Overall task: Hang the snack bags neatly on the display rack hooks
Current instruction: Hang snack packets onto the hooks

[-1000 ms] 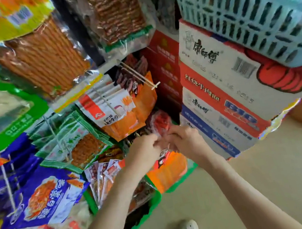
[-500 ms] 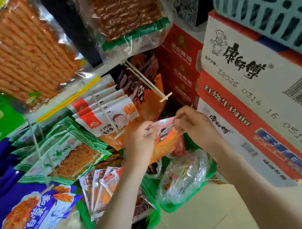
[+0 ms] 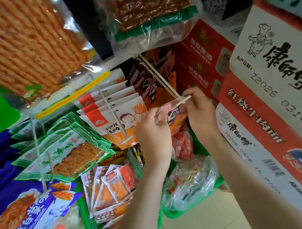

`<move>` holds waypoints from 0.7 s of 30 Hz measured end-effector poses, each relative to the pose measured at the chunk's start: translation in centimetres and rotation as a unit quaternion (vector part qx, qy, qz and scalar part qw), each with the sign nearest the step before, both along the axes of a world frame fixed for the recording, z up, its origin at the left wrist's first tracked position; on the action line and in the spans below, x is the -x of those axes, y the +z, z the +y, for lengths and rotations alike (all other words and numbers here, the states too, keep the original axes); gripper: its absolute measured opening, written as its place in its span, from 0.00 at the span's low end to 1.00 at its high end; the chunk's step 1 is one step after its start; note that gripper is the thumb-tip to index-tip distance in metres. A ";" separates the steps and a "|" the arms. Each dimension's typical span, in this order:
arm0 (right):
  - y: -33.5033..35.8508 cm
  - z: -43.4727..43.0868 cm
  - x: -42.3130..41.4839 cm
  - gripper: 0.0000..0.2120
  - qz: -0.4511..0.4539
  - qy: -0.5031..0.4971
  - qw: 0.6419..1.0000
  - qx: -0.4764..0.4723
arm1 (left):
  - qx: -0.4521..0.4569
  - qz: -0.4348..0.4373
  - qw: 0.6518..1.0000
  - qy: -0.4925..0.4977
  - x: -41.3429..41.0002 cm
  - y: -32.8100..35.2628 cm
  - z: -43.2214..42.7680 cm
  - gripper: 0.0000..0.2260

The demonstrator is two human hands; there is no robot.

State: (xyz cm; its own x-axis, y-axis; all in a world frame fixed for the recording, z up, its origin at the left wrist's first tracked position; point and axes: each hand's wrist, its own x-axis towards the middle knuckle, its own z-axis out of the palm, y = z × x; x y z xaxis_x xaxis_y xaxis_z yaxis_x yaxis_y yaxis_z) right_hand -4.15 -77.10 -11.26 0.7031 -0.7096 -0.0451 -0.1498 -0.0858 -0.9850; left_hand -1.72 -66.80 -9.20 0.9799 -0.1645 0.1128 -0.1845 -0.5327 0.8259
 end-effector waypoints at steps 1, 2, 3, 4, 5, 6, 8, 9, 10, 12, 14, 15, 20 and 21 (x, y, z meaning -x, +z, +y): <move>-0.1 -0.1 -0.1 0.16 0.013 0.007 1.000 0.011 | 0.003 -0.004 1.000 0.004 -0.1 -0.2 -0.1 0.08; -0.2 -0.3 -0.1 0.15 0.021 0.013 0.999 0.020 | 0.006 -0.008 1.000 0.008 -0.1 -0.4 -0.1 0.07; -0.2 -0.4 -0.1 0.15 0.028 0.017 0.999 0.028 | 0.010 -0.011 1.000 0.012 -0.2 -0.5 -0.2 0.06; -0.2 -0.6 0.0 0.15 0.026 0.022 0.999 0.031 | 0.013 -0.015 1.000 0.015 -0.2 -0.7 -0.3 0.06; -0.2 -0.7 0.1 0.15 0.019 0.029 0.999 0.029 | 0.013 -0.018 1.000 0.022 -0.2 -0.8 -0.5 0.06; -0.2 -0.7 0.0 0.15 0.005 0.040 0.999 0.016 | 0.014 -0.023 0.999 0.032 -0.3 -1.1 -0.7 0.06; -0.3 -0.6 -0.4 0.12 -0.023 0.069 0.997 -0.032 | 0.026 -0.028 0.998 0.055 -0.5 -1.7 -1.0 0.06; -0.5 -0.6 -0.6 0.12 -0.032 0.081 0.995 -0.052 | 0.030 -0.034 0.997 0.060 -0.6 -2.2 -1.0 0.07; -0.7 -0.6 -0.7 0.12 -0.043 0.093 0.992 -0.072 | 0.028 -0.043 0.997 0.059 -0.7 -2.6 -1.0 0.07; -1.4 -0.9 -0.8 0.20 -0.073 0.119 0.984 -0.113 | 0.016 -0.070 0.996 0.050 -1.1 -3.3 -1.1 0.08; -1.8 -1.3 -0.7 0.28 -0.091 0.140 0.975 -0.147 | 0.007 -0.098 0.994 0.051 -1.8 -3.5 -1.3 0.08; -2.1 -1.5 -0.6 0.27 -0.086 0.153 0.972 -0.154 | 0.004 -0.106 0.993 0.056 -2.2 -3.7 -1.5 0.09; -4.0 -1.1 -0.9 0.12 0.026 0.179 0.970 -0.161 | 0.013 -0.071 0.994 0.081 -4.4 -5.7 -2.0 0.13; -4.6 -1.1 -1.1 0.10 0.056 0.172 0.968 -0.174 | 0.033 -0.057 0.993 0.100 -4.9 -6.0 -2.1 0.12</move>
State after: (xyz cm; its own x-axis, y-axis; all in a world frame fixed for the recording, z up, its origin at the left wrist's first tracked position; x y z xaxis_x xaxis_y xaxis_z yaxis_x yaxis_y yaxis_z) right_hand -3.09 -78.20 -15.84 0.8718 -0.3631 -0.3287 -0.2787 0.1840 -0.9426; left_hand 3.13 -68.85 -15.17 0.9724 0.0433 0.2291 -0.1751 -0.5136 0.8400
